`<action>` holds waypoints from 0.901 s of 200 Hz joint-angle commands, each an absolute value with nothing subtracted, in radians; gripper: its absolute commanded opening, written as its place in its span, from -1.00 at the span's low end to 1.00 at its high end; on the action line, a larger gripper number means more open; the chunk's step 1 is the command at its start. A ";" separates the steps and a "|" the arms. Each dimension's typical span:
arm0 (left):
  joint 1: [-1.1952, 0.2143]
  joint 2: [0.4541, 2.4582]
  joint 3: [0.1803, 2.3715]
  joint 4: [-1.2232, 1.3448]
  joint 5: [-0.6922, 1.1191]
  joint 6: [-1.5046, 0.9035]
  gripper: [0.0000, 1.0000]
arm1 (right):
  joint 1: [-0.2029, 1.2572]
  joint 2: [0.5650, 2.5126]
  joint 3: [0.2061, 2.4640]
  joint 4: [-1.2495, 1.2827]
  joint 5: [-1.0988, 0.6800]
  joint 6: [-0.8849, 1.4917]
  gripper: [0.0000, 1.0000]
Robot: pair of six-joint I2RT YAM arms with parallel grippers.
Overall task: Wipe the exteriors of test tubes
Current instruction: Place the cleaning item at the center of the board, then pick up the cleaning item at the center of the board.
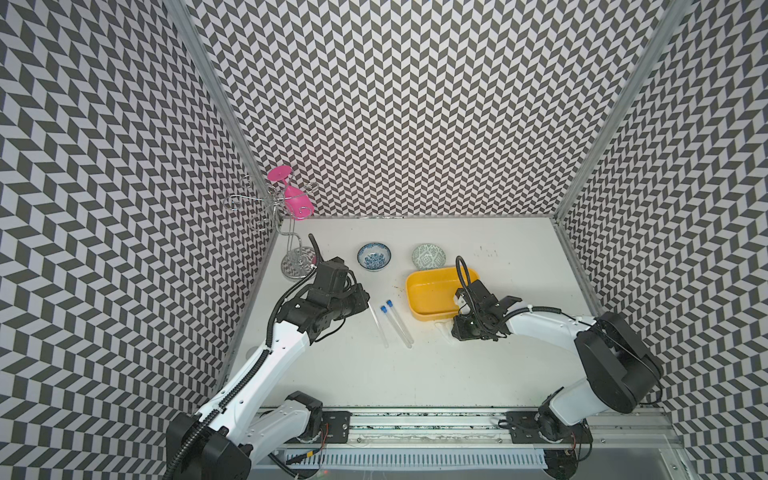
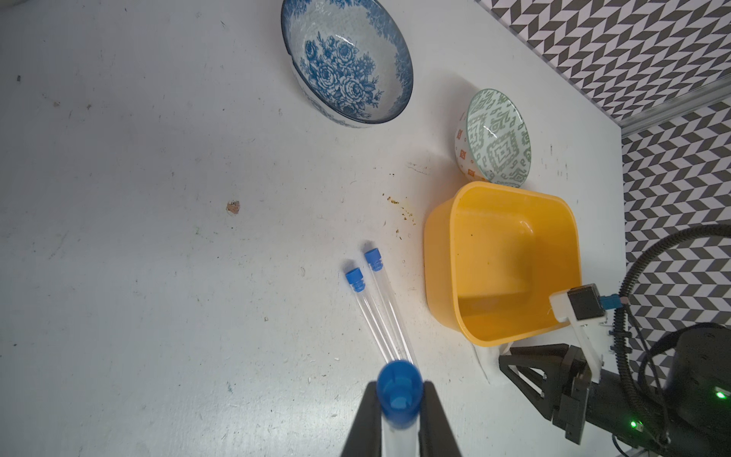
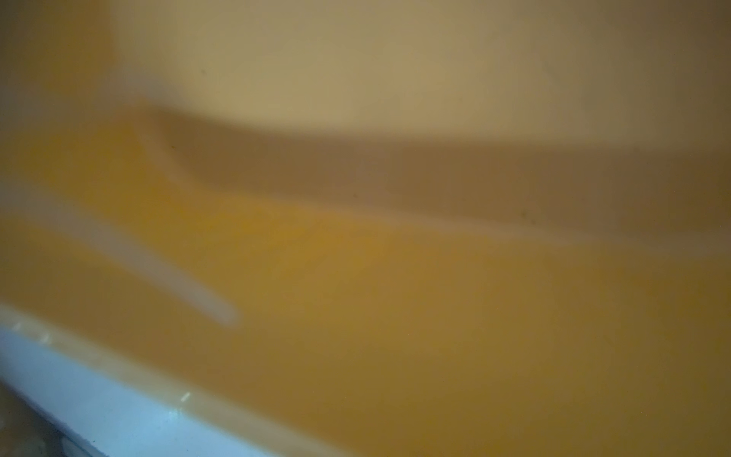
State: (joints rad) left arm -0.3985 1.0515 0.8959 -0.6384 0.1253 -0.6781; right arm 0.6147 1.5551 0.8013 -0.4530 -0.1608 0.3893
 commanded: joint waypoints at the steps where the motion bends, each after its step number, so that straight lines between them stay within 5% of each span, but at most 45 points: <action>1: -0.394 1.057 0.930 -0.652 0.119 -0.669 -0.72 | 0.645 1.515 0.834 -0.503 -0.036 0.379 0.03; 80: -0.394 1.062 0.933 -0.652 0.118 -0.662 -0.72 | 0.780 1.483 0.890 -0.491 -0.045 0.386 0.06; 132: -0.393 1.071 0.942 -0.658 0.120 -0.651 -0.72 | 0.779 1.599 0.910 -0.444 -0.040 0.422 -0.10; 180: -0.394 1.074 0.943 -0.660 0.121 -0.640 -0.72 | 0.780 1.666 0.901 -0.410 -0.045 0.428 -0.44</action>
State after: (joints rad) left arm -0.3985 1.0679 0.9020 -0.6464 0.1257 -0.6495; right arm 0.7815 1.6398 0.8894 -0.4614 -0.0528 0.4114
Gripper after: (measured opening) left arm 0.144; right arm 0.315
